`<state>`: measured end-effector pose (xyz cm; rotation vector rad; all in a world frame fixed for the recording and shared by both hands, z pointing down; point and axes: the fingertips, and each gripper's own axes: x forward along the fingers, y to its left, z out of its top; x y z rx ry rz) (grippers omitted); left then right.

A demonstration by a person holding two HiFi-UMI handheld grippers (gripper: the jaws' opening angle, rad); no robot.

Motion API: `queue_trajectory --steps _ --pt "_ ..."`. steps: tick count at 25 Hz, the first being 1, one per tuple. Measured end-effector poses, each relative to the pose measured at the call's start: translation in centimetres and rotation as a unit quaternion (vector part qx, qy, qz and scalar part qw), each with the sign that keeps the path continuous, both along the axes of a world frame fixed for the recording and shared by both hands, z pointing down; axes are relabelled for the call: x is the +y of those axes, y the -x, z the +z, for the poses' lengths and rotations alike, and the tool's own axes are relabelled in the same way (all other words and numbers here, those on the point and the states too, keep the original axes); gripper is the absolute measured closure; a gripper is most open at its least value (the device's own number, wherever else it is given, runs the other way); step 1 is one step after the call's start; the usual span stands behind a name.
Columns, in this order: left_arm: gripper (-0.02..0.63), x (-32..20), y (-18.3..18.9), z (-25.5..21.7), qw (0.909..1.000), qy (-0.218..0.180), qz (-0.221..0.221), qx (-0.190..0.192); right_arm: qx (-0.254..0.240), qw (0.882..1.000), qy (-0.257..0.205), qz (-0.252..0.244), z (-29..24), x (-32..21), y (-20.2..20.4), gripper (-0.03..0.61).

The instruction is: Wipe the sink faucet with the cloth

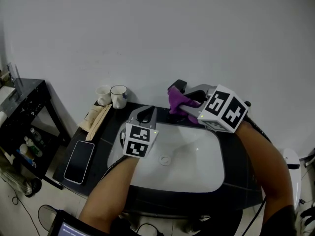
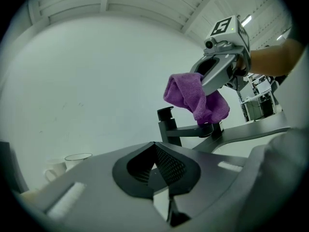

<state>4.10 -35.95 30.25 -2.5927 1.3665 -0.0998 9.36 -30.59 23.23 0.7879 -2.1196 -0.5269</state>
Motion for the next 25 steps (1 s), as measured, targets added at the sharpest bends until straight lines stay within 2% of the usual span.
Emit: queue_trajectory --steps 5,11,18,25 --pt "0.597 -0.1 0.0 0.2 1.0000 0.002 -0.001 -0.001 0.025 0.999 0.009 0.020 1.7 -1.6 -1.7 0.499" --pt "0.597 -0.2 -0.1 0.2 1.0000 0.003 0.000 -0.001 0.070 0.997 -0.005 0.031 3.3 -3.9 -2.0 0.497" --pt "0.597 -0.4 -0.1 0.4 1.0000 0.005 0.002 -0.001 0.155 0.985 -0.073 0.032 4.4 -6.3 -1.9 0.495" --pt "0.597 -0.3 -0.5 0.6 0.9999 0.008 0.007 -0.004 0.145 0.986 -0.076 0.040 4.7 -7.6 -2.0 0.497"
